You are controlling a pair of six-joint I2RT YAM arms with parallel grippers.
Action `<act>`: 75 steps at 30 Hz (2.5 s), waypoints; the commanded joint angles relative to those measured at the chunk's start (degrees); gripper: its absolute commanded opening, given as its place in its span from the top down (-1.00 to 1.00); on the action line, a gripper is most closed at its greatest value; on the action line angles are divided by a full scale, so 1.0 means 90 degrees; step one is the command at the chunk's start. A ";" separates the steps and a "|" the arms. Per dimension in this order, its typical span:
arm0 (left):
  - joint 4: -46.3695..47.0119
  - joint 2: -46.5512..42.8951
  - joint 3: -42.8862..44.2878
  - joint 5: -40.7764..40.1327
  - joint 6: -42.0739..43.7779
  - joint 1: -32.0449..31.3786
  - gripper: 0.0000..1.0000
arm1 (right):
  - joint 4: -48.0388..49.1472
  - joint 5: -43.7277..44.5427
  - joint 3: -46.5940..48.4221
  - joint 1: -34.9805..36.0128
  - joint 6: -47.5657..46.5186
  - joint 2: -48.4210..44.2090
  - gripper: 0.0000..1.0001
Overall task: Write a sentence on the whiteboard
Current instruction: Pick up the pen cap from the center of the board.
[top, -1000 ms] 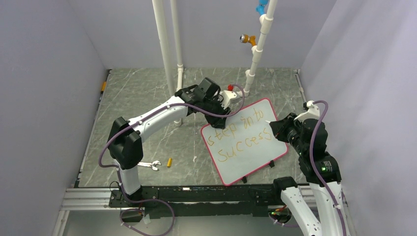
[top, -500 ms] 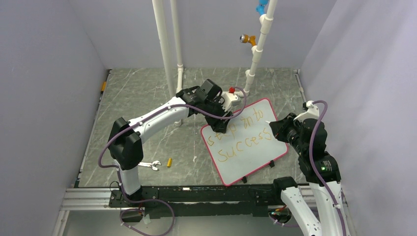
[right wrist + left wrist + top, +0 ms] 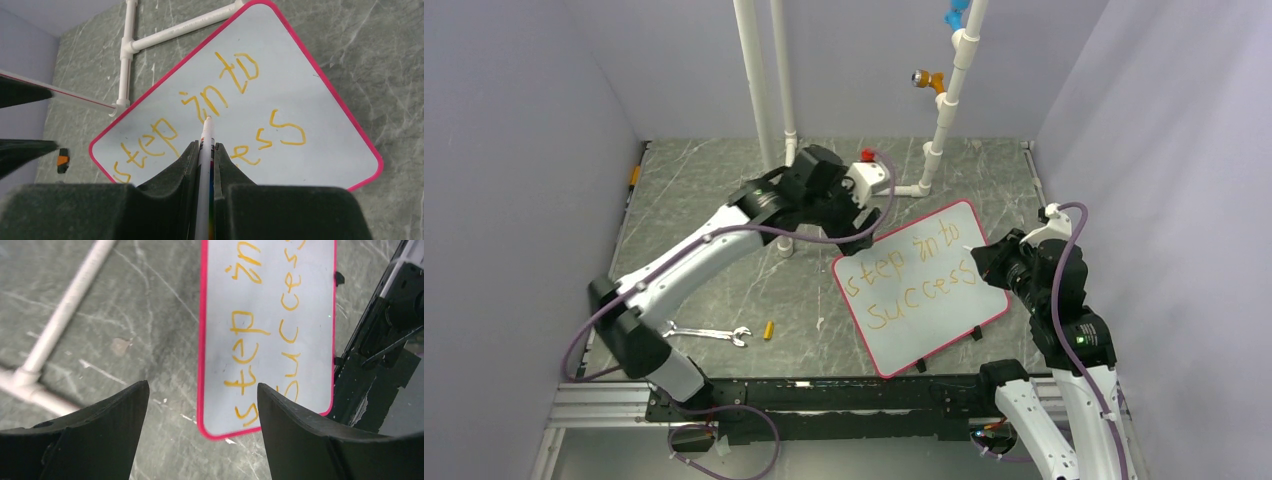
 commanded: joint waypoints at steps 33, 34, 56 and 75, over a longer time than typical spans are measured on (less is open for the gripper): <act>-0.1737 -0.4827 -0.5170 -0.3139 -0.4768 -0.0046 -0.53 | 0.1126 -0.2213 0.0440 0.0003 -0.0078 0.0452 1.00; -0.1686 -0.4773 -0.5193 -0.3095 -0.4804 -0.0042 -0.50 | 0.1106 -0.2217 0.0468 0.0008 -0.0090 0.0484 1.00; 0.0183 -0.3046 -0.6396 -0.2694 -0.5297 -0.0041 -0.13 | 0.1110 -0.2218 0.0435 0.0004 -0.0043 0.0503 1.00; 0.1150 -0.2230 -0.6854 -0.2694 -0.5283 -0.0007 0.15 | 0.1041 -0.2151 0.0452 0.0003 -0.0131 0.0591 1.00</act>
